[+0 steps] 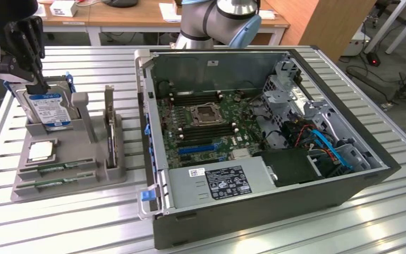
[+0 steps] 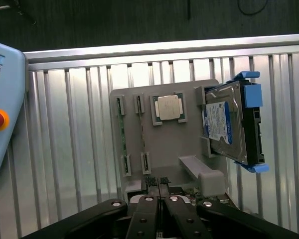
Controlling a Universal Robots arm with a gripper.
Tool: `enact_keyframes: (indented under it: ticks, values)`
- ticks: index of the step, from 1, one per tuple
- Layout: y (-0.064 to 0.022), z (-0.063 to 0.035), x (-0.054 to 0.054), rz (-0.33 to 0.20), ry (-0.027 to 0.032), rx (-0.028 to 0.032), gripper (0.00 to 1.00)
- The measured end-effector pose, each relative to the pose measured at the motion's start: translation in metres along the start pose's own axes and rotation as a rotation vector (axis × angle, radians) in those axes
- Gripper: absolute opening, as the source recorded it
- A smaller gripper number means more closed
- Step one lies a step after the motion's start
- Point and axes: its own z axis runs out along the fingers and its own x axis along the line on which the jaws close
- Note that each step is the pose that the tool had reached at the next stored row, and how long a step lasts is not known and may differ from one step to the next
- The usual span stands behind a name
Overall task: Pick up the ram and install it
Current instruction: 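Pick up the ram and move it above insertion slot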
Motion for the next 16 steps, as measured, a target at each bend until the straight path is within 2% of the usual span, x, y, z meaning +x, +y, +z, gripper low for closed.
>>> enact_keyframes:
  ticks: [2,6,16]
  values:
    - [0.0,0.0,0.0,0.0,-0.0001,0.0,0.09]
    - [0.0001,0.0027,0.0,0.0,-0.006,-0.0005,0.09]
    - [0.0004,0.0167,0.001,0.0,-0.007,-0.0008,0.09]
